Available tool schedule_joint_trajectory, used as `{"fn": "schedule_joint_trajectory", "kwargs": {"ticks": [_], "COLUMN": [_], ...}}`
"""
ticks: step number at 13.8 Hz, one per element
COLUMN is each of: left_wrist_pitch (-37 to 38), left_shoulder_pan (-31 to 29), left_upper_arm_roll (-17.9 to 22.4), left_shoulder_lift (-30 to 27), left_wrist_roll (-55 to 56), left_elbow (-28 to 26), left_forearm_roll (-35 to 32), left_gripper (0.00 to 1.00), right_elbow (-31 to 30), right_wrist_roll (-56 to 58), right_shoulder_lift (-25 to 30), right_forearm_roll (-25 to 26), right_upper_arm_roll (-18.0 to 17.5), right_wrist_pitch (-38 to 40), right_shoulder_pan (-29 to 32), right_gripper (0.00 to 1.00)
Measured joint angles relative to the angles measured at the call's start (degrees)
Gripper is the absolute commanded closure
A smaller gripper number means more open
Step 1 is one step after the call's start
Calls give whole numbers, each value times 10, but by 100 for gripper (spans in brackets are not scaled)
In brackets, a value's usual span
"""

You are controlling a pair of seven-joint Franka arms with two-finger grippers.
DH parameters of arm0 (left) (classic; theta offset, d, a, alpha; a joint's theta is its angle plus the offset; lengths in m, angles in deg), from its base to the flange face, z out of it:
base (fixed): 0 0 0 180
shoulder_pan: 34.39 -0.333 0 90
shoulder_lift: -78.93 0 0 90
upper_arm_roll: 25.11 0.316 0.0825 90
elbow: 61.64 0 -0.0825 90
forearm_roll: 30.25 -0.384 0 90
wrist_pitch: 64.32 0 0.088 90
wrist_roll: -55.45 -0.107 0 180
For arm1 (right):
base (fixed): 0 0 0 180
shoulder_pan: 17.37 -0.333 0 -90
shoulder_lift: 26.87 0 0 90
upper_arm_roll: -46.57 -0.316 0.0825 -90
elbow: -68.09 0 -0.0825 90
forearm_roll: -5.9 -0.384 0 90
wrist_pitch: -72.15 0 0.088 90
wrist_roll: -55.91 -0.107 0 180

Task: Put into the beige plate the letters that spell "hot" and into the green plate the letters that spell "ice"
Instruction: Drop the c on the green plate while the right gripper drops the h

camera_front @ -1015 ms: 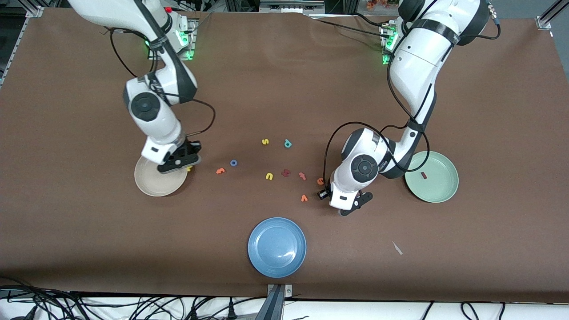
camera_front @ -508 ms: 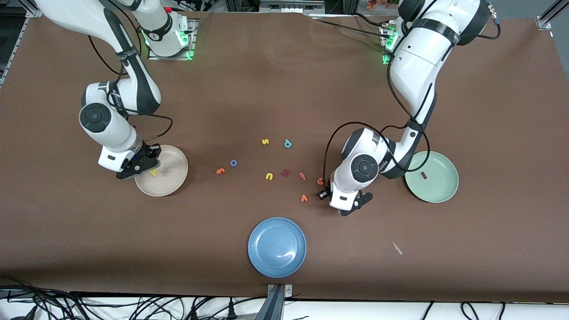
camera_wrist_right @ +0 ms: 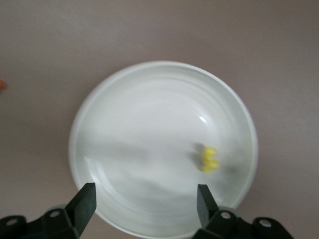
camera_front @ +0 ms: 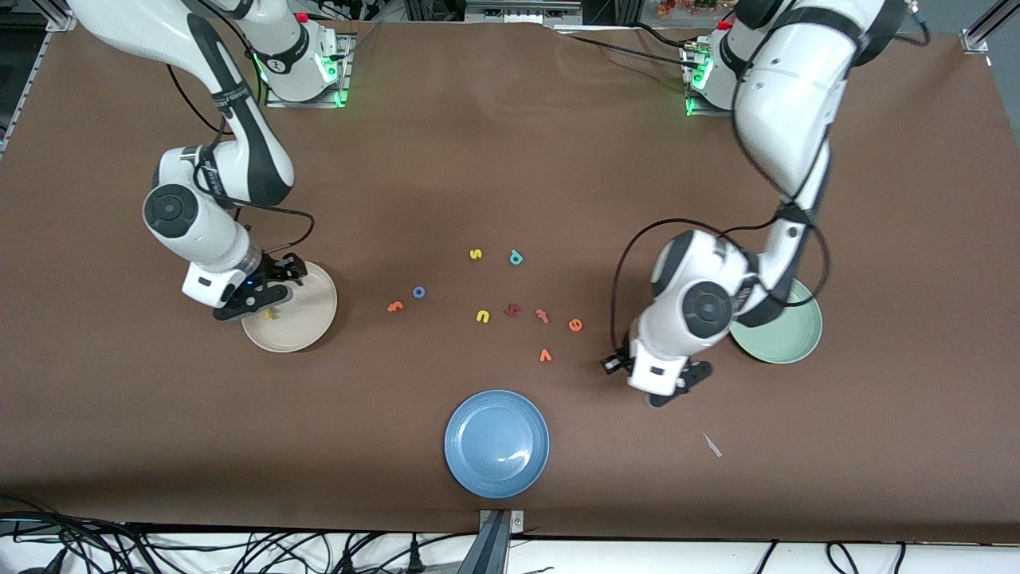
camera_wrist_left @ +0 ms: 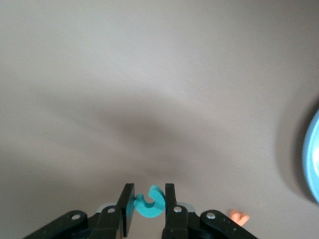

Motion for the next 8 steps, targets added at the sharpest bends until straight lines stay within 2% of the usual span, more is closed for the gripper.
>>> {"fn": "schedule_joint_trajectory", "kwargs": {"ticks": [2,4,7,8], "left_wrist_pitch": [101,171,195,195], "left_shoulder_pan": [-46,-97,-176,-197], "left_upper_arm_roll": [1,3,5,5], "left_shoulder_lift": [-40,-64,-68,-66], "left_wrist_roll": [-85,-183,-319,-355], "left_elbow": [0,-5,-31,-46], "left_forearm_roll": [0,-1,-8,-28], "left_gripper": [94,94,94,94], "right_elbow": [18,46,92,101], "right_wrist_roll": [-56,-96,-135,-144], "right_shoulder_lift": [-9,-31,-76,-89], "right_forearm_roll": [0,0,0,0], "right_upper_arm_roll": [-35,-50,-52,-52], "right_wrist_pitch": [0,0,-1,-2], "right_shoulder_pan": [-7,-26,-57,-64], "right_gripper": [12,12,13,13]}}
